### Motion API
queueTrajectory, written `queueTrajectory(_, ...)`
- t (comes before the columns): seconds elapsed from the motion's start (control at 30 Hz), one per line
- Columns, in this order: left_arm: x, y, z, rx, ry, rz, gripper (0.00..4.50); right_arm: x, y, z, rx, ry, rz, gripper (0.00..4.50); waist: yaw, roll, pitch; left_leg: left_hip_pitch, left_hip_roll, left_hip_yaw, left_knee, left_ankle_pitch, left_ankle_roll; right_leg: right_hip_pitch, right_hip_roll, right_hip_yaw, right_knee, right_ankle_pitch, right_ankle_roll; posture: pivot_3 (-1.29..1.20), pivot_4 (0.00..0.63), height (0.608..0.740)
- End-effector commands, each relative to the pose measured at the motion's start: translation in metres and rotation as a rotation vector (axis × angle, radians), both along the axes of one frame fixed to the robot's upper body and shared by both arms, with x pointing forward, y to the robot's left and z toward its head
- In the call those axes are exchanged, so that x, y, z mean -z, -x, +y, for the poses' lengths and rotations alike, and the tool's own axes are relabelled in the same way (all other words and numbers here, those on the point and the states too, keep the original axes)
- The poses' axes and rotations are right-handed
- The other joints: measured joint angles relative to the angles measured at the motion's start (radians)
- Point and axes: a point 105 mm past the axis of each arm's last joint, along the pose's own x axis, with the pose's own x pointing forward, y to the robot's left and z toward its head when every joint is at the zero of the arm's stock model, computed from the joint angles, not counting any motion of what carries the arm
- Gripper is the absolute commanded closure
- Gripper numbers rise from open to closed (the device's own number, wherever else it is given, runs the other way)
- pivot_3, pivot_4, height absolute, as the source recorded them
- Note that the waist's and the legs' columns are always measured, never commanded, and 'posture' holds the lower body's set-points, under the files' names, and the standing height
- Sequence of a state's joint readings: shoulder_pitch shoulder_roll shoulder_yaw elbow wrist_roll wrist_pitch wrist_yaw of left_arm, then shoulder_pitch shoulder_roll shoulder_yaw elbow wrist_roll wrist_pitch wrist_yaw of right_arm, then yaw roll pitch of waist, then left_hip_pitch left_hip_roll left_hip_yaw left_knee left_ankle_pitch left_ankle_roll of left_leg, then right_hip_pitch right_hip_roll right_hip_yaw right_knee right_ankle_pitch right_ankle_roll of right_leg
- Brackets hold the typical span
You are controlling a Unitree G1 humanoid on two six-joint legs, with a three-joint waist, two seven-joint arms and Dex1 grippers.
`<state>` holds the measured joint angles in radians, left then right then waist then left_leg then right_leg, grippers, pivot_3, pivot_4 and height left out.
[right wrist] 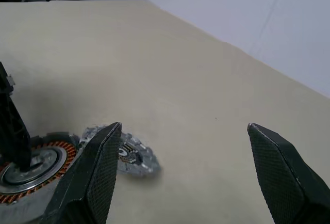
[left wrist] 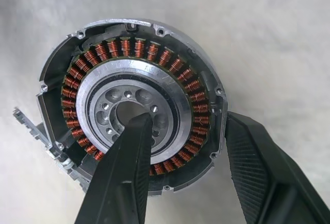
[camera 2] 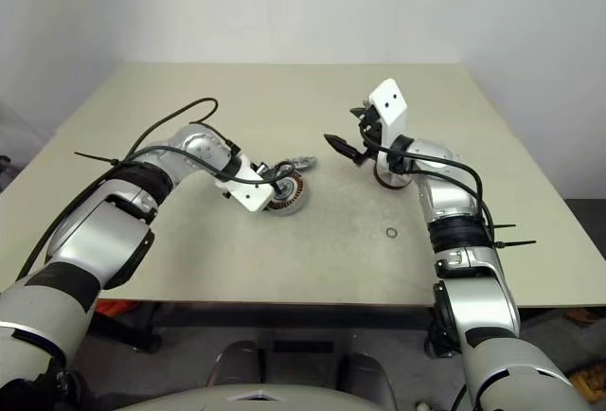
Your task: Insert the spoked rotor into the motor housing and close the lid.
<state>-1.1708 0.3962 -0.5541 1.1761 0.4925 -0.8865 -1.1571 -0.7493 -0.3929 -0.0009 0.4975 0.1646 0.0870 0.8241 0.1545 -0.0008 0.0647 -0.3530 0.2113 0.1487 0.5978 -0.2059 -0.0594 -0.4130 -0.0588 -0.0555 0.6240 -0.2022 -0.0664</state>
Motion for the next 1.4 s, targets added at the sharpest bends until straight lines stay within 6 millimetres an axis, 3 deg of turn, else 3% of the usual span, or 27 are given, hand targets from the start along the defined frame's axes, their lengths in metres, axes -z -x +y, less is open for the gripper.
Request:
queueTrajectory(0.03,-0.03,-0.007,-0.016,0.034,0.062,-0.078,2.68,-0.023,-0.003,-0.006,0.031,-0.029,-0.073,0.11,-0.001,0.0,0.0,0.0,0.0,0.0,0.0,0.0,0.0,0.0,0.0,0.0,0.0,0.0,0.0,0.0,0.0,0.74)
queueTrajectory(0.67,-0.014,0.002,-0.077,0.147,0.04,-0.109,2.68,-0.027,0.002,-0.023,0.131,-0.047,-0.097,0.11,0.0,0.0,0.0,-0.004,-0.001,0.0,0.0,0.0,0.0,-0.001,0.0,0.0,0.0,0.0,0.0,0.0,0.0,0.74)
queueTrajectory(0.97,-0.005,0.007,-0.077,0.169,-0.003,-0.079,2.68,-0.027,0.005,-0.026,0.148,-0.049,-0.101,0.11,0.003,0.0,0.0,-0.004,-0.002,0.0,0.0,0.0,0.001,-0.001,-0.001,0.0,0.0,0.0,0.001,0.0,0.0,0.74)
queueTrajectory(1.13,-0.005,0.008,-0.078,0.16,0.026,-0.07,1.07,-0.028,0.005,-0.025,0.15,-0.052,-0.103,0.11,0.003,0.0,0.0,-0.004,-0.002,0.0,0.0,0.0,0.001,-0.001,-0.001,0.0,0.0,0.0,0.0,0.0,0.0,0.74)
queueTrajectory(1.4,-0.02,0.001,-0.069,0.125,0.087,-0.084,1.07,-0.026,0.004,-0.02,0.127,-0.055,-0.094,0.11,0.002,0.0,0.0,-0.004,-0.002,0.0,0.0,0.0,0.001,-0.001,-0.001,0.0,0.0,0.0,0.0,0.0,0.0,0.74)
